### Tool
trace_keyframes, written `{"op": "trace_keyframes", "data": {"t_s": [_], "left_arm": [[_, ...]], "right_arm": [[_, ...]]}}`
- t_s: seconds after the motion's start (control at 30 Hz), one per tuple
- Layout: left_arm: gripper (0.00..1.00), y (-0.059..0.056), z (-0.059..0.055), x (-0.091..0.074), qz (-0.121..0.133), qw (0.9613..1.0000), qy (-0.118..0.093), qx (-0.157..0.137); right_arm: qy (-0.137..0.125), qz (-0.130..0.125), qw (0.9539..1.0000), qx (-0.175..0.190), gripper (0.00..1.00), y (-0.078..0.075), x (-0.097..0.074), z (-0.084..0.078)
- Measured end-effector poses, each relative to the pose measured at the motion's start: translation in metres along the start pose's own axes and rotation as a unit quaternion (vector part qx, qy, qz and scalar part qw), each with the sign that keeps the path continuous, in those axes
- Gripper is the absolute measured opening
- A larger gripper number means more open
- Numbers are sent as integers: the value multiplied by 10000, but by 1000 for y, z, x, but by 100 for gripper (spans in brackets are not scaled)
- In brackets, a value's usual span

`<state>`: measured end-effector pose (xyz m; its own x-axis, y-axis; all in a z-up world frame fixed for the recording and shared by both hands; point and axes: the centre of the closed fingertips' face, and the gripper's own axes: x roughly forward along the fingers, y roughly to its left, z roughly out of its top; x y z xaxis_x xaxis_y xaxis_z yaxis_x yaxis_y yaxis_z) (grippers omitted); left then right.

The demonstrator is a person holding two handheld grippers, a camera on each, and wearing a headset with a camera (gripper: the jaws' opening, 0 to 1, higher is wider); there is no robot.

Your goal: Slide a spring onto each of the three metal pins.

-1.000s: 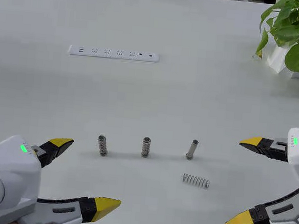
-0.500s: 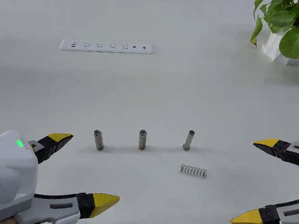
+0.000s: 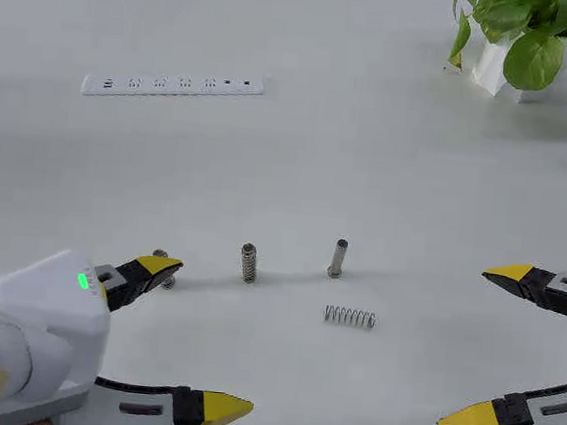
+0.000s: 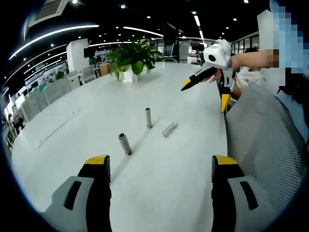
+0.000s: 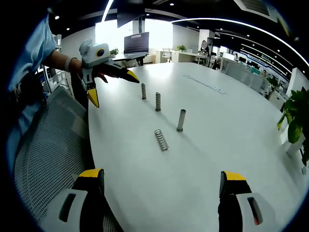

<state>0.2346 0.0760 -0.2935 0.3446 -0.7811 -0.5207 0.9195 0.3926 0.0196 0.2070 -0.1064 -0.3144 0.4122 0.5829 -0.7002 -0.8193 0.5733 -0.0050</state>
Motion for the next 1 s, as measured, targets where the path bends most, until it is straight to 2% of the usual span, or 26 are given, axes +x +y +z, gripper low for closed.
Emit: {"op": "trace_keyframes", "data": {"t_s": [0.2,0.43,0.57,0.67,0.77,0.9,1.0], "left_arm": [[78,-9,4,28,-451,9986,77,253],[70,-14,6,54,-724,9970,10,272],[60,-16,8,69,-832,9960,-19,340],[59,-14,10,81,-844,9959,-12,328],[52,-14,12,89,-902,9954,-27,333],[48,-12,9,100,-924,9947,29,439],[42,-12,8,106,-973,9942,58,464]], "right_arm": [[4,-40,10000,79,99,2,-3,-4],[-3,-71,9997,214,99,10,-5,-9],[-26,-88,9994,319,99,12,-5,-11],[-28,-78,9992,381,99,13,-4,-13],[-3,-50,9991,415,99,16,-2,-16],[-10,-17,9988,484,99,17,0,-19],[5,3,9987,504,99,18,1,-20]]}}
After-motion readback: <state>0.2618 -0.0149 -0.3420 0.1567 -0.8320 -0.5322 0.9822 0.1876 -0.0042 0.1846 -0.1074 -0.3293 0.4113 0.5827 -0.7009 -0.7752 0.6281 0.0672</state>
